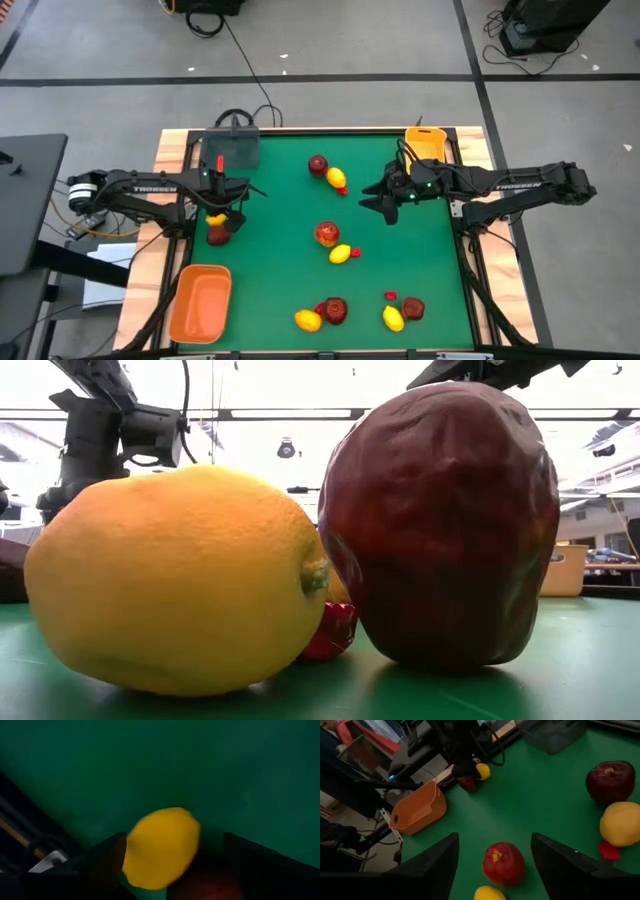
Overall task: Sort produce into baskets
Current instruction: Put the center-left lemon into the gray transparent bin
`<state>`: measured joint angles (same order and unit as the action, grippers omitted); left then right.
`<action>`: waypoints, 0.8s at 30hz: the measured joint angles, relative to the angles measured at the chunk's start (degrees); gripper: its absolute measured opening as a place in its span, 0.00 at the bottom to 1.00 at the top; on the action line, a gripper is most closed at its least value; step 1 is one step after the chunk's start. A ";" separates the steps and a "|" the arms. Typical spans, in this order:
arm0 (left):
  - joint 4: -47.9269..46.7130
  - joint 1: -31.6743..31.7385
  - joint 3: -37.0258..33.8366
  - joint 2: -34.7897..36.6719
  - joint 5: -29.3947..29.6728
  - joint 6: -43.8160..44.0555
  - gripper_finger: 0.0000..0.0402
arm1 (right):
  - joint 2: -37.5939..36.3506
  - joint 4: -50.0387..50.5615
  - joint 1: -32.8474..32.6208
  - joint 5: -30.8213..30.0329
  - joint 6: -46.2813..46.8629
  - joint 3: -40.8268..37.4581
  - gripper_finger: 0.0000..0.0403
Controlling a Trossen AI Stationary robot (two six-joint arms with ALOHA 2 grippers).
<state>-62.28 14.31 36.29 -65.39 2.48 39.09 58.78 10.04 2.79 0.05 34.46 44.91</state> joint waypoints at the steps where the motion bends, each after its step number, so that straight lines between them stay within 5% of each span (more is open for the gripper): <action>1: -0.15 0.25 -0.06 -0.48 1.10 0.91 0.83 | 0.00 -0.01 0.00 -0.28 0.00 0.00 0.64; 5: -0.40 1.16 -0.12 -2.11 3.87 1.75 0.79 | 0.00 -0.07 0.00 -0.48 0.02 0.00 0.64; 13: -1.04 1.20 -0.15 -6.87 -1.72 -2.34 0.74 | 0.00 -0.07 -0.15 -0.50 0.46 0.00 0.64; 24: -0.31 1.20 -0.14 -11.19 -1.53 -5.97 0.64 | 0.00 0.13 -0.61 -0.65 2.34 0.00 0.60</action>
<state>-62.60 15.51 36.14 -76.58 0.95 33.12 58.78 10.18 2.17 -0.60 36.80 44.91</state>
